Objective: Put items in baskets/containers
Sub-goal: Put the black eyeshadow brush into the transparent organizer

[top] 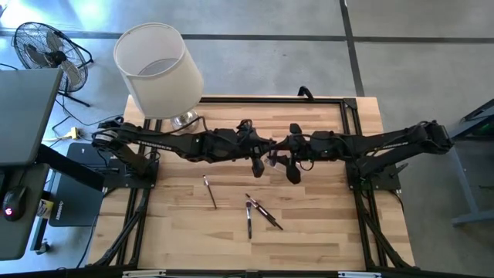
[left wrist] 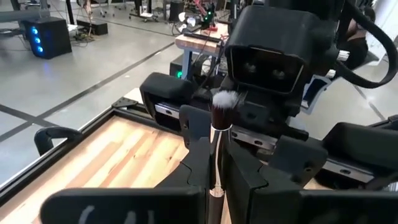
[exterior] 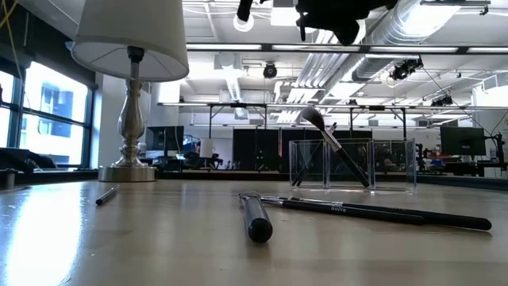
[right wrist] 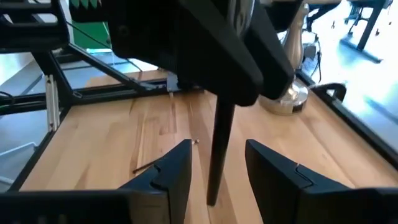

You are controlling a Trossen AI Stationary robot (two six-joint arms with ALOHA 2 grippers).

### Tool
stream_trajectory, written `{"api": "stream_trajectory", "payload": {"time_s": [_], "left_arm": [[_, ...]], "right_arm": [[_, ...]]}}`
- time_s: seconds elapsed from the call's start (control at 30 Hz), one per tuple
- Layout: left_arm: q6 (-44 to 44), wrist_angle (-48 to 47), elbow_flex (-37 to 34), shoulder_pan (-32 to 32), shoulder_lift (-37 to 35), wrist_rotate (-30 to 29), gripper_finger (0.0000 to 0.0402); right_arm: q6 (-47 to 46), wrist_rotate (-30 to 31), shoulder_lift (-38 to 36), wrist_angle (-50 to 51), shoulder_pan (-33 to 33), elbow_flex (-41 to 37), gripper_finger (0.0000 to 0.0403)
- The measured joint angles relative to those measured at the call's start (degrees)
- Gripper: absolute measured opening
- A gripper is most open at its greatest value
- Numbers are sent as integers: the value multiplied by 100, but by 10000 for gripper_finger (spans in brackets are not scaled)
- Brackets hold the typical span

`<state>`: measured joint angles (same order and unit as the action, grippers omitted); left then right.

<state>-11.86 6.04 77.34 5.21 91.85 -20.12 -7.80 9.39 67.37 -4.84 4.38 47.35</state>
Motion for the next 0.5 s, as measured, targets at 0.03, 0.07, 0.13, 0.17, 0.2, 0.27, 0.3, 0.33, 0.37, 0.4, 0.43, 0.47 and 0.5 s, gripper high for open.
{"api": "stream_trajectory", "payload": {"time_s": [0.03,0.07,0.13,0.17,0.2,0.27,0.3,0.33,0.37,0.4,0.43,0.47,0.5], "left_arm": [[0,-5,0,0,-1,0,18],[0,-9,0,0,-1,1,18],[0,-1,0,0,-1,0,18],[0,13,0,0,-1,0,18],[0,16,0,0,-1,0,18],[0,1,0,0,-1,0,18],[2,-3,0,0,-1,-13,18],[1,2,0,0,-1,-15,18],[0,7,0,0,-1,-17,18],[2,11,0,0,-1,-18,18],[11,6,0,0,-1,-29,20],[35,-4,0,0,-1,-45,21],[46,-3,0,0,-1,-56,22]], "right_arm": [[50,55,3,-35,0,0,140],[91,81,4,-70,0,0,136],[185,127,7,-201,0,0,127],[236,166,9,-264,0,0,122],[273,184,16,-329,0,0,115],[326,214,21,-360,0,0,100],[333,212,24,-360,-4,0,91],[333,205,25,-360,-17,-1,80],[334,181,25,-360,-31,0,68],[335,141,25,-360,-44,0,54],[325,114,25,-360,-63,-1,38],[304,113,25,-358,-68,-2,24],[295,114,25,-358,-70,-2,19]]}}
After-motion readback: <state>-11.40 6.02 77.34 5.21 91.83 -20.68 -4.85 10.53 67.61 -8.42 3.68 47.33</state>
